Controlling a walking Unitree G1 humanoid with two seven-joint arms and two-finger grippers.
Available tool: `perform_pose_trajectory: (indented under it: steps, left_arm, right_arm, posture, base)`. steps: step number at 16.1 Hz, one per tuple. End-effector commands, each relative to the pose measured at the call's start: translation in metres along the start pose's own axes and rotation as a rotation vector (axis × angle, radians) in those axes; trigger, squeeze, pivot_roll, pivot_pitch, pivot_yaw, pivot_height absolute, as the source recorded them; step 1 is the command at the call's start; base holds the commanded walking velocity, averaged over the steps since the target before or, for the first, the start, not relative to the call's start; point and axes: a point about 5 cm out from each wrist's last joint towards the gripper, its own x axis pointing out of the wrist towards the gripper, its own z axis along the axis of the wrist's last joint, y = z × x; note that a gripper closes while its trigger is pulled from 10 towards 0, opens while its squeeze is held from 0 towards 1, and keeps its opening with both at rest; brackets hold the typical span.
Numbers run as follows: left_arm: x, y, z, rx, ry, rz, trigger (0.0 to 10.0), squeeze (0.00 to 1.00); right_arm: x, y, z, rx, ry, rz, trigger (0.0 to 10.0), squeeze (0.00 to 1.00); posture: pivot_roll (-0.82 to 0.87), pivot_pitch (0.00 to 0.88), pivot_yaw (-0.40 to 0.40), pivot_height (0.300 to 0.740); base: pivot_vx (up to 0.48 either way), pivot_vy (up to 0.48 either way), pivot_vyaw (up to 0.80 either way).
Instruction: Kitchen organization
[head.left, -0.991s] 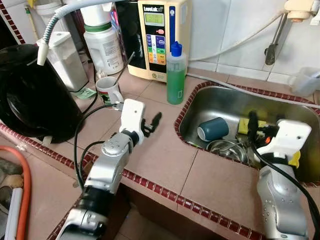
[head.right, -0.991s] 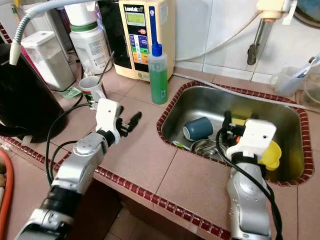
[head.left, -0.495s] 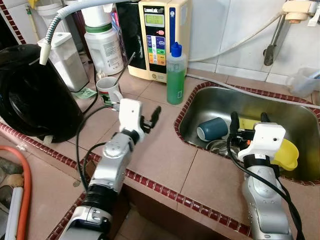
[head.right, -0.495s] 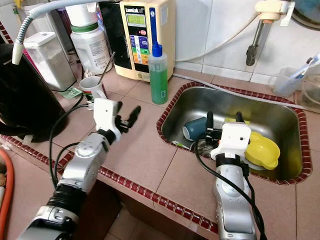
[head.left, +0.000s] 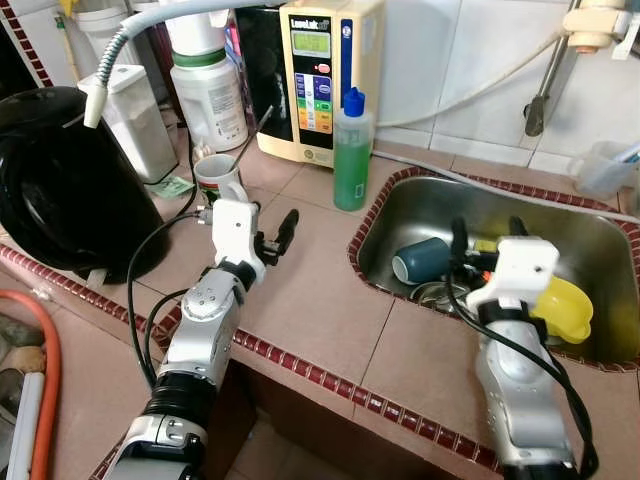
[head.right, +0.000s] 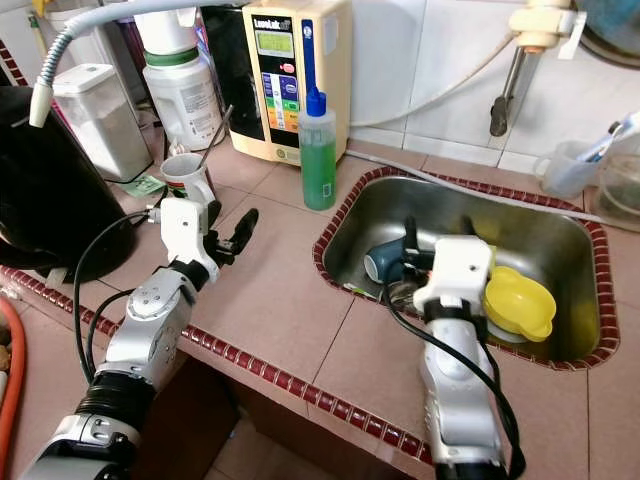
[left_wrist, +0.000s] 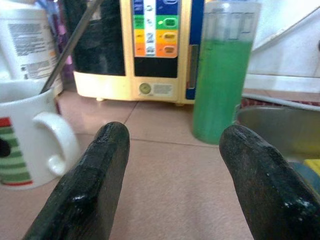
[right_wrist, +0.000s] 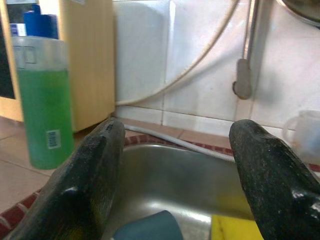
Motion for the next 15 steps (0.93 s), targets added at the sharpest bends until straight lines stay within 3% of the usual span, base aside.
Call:
perform_pose_trajectory:
  steps: [1, 5, 15]
  left_arm:
    - [0.002, 0.004, 0.006, 0.005, -0.021, 0.001, 10.0, 0.00]
    - [0.004, 0.001, 0.004, 0.019, -0.013, -0.025, 10.0, 0.00]
    - [0.010, -0.001, 0.010, 0.021, -0.038, -0.029, 10.0, 0.00]
  right_arm:
    - [0.002, 0.003, -0.002, 0.007, 0.001, 0.018, 10.0, 0.00]
    - [0.004, 0.003, -0.007, 0.005, 0.010, 0.031, 10.0, 0.00]
    - [0.020, 0.002, -0.004, 0.001, -0.023, 0.018, 10.0, 0.00]
  posture:
    - [-0.16, 0.000, 0.057, 0.740]
    - [-0.15, 0.000, 0.051, 0.740]
    - [-0.14, 0.000, 0.057, 0.740]
  base:
    - [0.000, 0.000, 0.00]
    - [0.000, 0.000, 0.00]
    - [-0.278, 0.000, 0.00]
